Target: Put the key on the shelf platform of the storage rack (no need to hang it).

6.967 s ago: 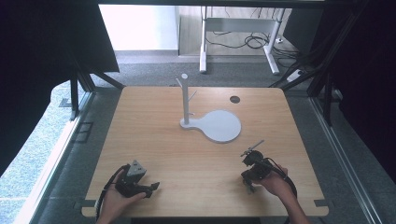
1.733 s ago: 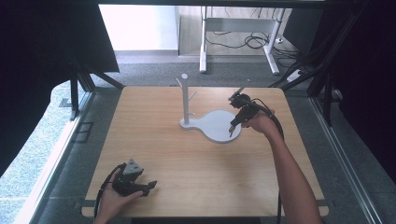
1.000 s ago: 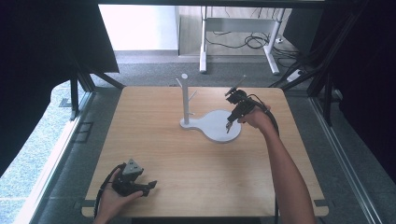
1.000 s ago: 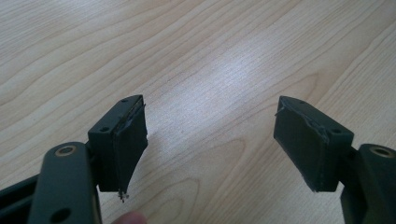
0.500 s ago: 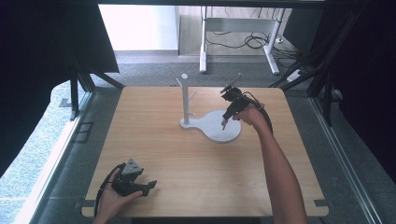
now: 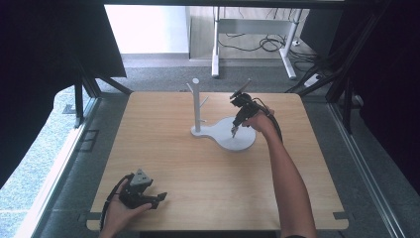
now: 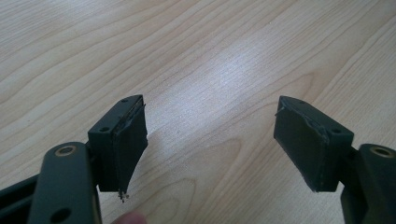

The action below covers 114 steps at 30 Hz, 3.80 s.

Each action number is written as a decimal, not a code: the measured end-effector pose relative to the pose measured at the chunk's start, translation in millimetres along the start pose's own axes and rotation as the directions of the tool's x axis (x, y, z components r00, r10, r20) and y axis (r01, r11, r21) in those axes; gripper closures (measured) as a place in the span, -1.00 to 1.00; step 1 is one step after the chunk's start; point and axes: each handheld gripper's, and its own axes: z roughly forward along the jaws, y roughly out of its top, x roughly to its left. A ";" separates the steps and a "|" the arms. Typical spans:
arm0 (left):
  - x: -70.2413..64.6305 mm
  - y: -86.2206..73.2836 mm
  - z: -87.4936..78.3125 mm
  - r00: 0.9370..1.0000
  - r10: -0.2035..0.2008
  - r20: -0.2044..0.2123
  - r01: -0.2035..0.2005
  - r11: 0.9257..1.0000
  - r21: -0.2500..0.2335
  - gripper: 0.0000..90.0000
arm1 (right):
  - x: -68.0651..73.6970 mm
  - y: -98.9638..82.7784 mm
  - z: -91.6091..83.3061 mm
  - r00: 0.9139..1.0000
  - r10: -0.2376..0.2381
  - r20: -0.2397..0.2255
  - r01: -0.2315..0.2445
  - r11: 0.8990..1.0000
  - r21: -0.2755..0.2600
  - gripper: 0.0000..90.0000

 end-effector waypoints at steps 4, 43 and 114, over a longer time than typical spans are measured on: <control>0.3 0.0 -0.2 1.000 0.000 -0.001 0.000 1.000 0.000 -0.42 | -0.5 1.7 2.7 1.000 0.003 0.004 -0.003 1.000 -0.001 1.00; -1.6 -0.1 4.0 1.000 0.015 0.000 -0.015 1.000 0.022 -0.43 | -20.7 -9.9 45.7 0.995 0.096 0.036 -0.095 0.995 -0.026 0.97; -4.1 -0.1 9.9 1.000 0.022 -0.017 -0.021 0.999 0.043 -0.43 | 19.6 -258.9 0.9 0.996 0.073 -0.052 -0.086 0.938 -0.335 0.05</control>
